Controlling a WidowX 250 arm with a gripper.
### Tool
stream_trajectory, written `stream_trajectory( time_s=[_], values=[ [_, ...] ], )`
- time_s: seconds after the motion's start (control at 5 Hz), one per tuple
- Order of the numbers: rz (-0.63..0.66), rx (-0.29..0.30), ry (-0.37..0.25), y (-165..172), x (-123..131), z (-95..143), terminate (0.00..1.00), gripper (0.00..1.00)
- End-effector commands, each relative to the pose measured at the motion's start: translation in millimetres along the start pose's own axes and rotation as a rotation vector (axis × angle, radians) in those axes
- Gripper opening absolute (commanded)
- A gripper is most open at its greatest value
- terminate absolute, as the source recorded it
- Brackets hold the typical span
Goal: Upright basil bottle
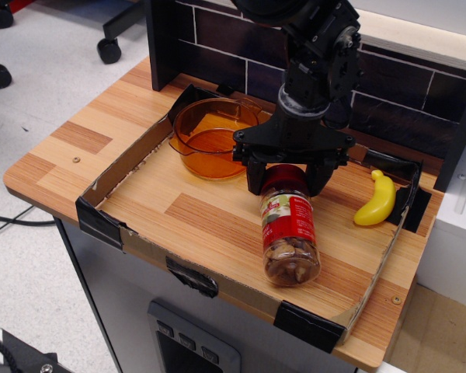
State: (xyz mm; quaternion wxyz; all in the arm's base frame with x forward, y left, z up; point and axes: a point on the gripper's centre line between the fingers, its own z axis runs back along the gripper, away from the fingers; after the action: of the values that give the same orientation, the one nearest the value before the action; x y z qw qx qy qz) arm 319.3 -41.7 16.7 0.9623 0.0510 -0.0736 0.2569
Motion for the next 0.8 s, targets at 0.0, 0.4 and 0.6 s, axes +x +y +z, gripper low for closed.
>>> stream_trajectory(
  time_s=[0.0, 0.4, 0.6],
  values=[
    [-0.033, -0.062, -0.078, -4, 6, 34, 0.0, 0.0],
    [-0.104, -0.128, -0.138, 1, 13, 85, 0.0, 0.0],
    [-0.113, -0.164, -0.146, 6, 16, 103, 0.0, 0.0]
  ],
)
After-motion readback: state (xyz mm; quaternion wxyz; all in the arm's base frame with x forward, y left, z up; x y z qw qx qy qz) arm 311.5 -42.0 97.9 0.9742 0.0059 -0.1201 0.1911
